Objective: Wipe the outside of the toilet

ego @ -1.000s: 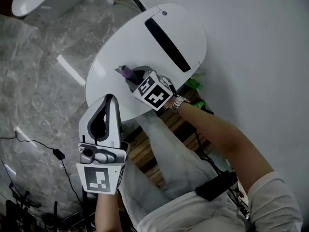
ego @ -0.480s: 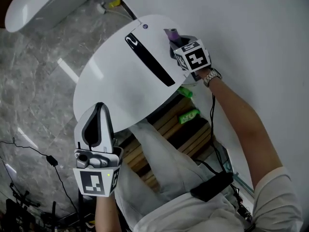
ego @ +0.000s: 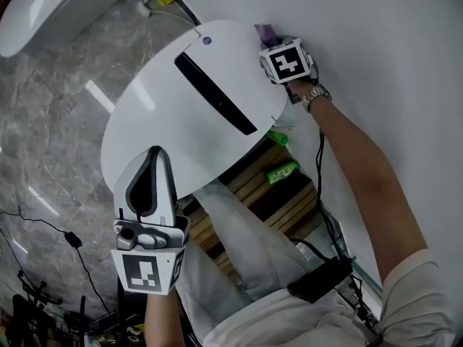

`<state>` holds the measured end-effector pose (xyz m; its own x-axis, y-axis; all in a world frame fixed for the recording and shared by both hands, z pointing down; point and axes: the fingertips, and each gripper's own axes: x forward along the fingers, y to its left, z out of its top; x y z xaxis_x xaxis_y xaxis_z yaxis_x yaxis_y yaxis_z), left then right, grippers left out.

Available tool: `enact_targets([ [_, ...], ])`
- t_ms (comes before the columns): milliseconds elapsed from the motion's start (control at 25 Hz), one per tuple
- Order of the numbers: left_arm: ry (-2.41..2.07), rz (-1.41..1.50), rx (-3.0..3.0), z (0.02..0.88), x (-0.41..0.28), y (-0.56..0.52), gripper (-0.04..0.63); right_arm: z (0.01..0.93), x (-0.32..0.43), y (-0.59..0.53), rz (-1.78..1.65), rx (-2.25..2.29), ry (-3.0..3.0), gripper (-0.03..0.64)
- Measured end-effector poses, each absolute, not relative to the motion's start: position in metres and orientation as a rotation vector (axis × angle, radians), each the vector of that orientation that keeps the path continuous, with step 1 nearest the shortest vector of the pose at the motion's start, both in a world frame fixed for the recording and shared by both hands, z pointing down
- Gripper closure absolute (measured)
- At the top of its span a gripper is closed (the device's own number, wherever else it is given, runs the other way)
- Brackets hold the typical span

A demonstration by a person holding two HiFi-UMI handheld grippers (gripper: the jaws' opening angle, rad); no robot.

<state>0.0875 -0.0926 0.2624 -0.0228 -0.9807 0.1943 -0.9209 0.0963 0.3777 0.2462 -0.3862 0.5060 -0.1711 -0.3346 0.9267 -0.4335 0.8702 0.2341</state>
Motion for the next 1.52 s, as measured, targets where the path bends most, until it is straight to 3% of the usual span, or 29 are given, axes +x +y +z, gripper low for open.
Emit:
enact_targets([
  [560, -1.964, -0.212, 1.857, 0.277, 0.060, -0.070, 0.591, 0.505, 0.233, -0.383, 0.057, 0.573, -1.732, 0.525],
  [1520, -1.926, -0.173, 1.894, 0.292, -0.016, 0.063, 0.591, 0.509, 0.129, -0.216, -0.023, 0.496, -1.821, 0.523],
])
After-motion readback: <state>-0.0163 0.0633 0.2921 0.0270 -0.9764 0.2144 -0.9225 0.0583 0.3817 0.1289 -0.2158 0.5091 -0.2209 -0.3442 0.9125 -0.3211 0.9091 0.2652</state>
